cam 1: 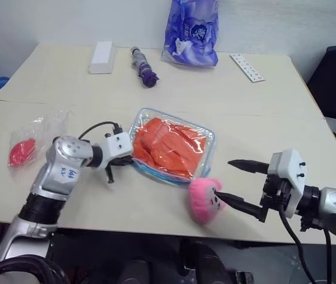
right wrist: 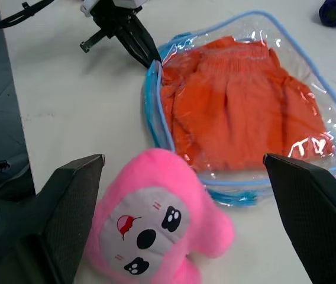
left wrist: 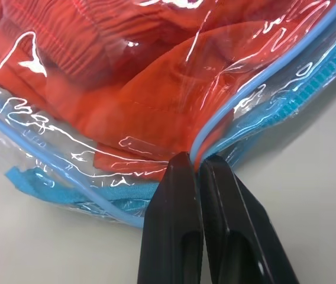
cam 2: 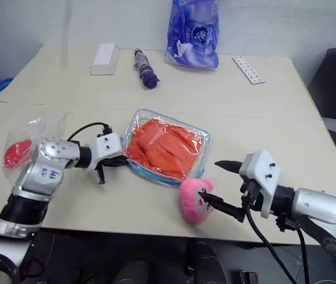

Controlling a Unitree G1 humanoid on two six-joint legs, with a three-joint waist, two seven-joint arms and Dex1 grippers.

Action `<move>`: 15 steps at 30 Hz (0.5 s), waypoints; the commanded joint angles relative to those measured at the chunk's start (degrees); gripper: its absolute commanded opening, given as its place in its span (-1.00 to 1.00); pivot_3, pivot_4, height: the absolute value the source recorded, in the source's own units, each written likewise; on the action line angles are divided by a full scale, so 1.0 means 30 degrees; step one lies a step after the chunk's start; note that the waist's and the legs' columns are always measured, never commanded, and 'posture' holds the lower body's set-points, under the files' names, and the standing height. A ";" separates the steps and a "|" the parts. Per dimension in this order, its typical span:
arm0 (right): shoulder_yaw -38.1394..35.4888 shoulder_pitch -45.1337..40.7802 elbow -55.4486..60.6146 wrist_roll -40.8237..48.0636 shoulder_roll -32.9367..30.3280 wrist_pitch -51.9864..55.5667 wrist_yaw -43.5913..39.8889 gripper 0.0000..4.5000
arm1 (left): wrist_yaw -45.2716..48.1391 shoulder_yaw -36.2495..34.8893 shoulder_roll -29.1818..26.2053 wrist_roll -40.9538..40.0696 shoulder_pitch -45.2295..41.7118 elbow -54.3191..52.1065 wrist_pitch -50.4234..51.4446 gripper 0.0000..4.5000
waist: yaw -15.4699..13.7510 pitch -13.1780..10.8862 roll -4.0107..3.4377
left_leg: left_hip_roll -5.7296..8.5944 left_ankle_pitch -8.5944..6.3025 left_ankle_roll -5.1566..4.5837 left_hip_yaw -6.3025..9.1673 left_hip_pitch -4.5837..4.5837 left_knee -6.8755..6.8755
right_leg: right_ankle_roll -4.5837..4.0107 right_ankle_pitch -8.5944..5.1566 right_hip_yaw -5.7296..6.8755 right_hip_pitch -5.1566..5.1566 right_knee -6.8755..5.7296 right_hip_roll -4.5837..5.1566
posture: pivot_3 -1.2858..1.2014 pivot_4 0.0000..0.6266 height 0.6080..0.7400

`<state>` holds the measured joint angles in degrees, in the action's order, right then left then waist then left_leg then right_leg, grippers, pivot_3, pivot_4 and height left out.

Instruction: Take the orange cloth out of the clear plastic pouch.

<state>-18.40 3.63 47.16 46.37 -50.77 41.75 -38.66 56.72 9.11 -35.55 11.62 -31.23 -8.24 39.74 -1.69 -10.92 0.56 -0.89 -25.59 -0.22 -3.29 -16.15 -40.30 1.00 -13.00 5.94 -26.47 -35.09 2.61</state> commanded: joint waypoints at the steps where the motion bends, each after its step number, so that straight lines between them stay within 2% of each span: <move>1: -0.0221 0.0058 0.0418 -0.0237 0.0134 -0.0462 0.0263 1.00 | -0.2451 0.0475 0.1676 0.0430 0.0064 -0.1461 0.3944 -0.99 | -0.0018 0.0005 0.0008 | 0.0003 0.0002 -0.0003 0.0003 0.0000 -0.0001 | 0.0006 0.0004 -0.0006 0.0006 0.0001 0.0001 | 0.03 -0.52 1.00; 8: 0.0118 0.0250 0.0105 -0.1180 -0.0066 -0.0626 0.0134 1.00 | -0.7028 -0.0154 0.5538 0.0281 -0.1801 -0.0116 0.6293 -0.99 | -0.0048 0.0015 0.0023 | 0.0016 0.0010 -0.0012 0.0014 0.0000 -0.0010 | 0.0022 0.0014 -0.0016 0.0013 -0.0001 0.0016 | 0.03 -0.52 1.00; 12: 0.0086 0.0855 -0.0195 -0.2022 -0.0313 -0.0704 -0.0160 1.00 | -0.6994 -0.0256 0.5414 -0.0620 -0.1782 -0.0475 0.6514 -0.99 | 0.0065 0.0016 0.0023 | 0.0002 0.0015 0.0000 0.0007 -0.0001 -0.0009 | 0.0020 0.0012 -0.0010 0.0001 -0.0003 0.0011 | 0.03 -0.52 1.00; 15: 0.0231 0.1544 -0.0332 -0.2523 -0.0067 -0.1045 -0.0403 1.00 | -0.6060 -0.0563 0.4345 -0.1737 -0.1198 -0.1603 0.6547 -0.68 | 0.0128 0.0016 0.0022 | -0.0007 0.0028 0.0024 0.0002 0.0006 -0.0008 | 0.0015 0.0010 -0.0013 -0.0001 -0.0008 0.0008 | 0.03 -0.52 1.00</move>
<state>-17.36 7.91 45.69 39.83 -50.99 40.23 -39.27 36.97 8.56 -20.88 8.29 -35.38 -9.86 59.34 -1.31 -10.88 0.62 -0.92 -25.51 -0.14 -3.30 -16.12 -40.32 1.03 -12.98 5.89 -26.48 -35.12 2.63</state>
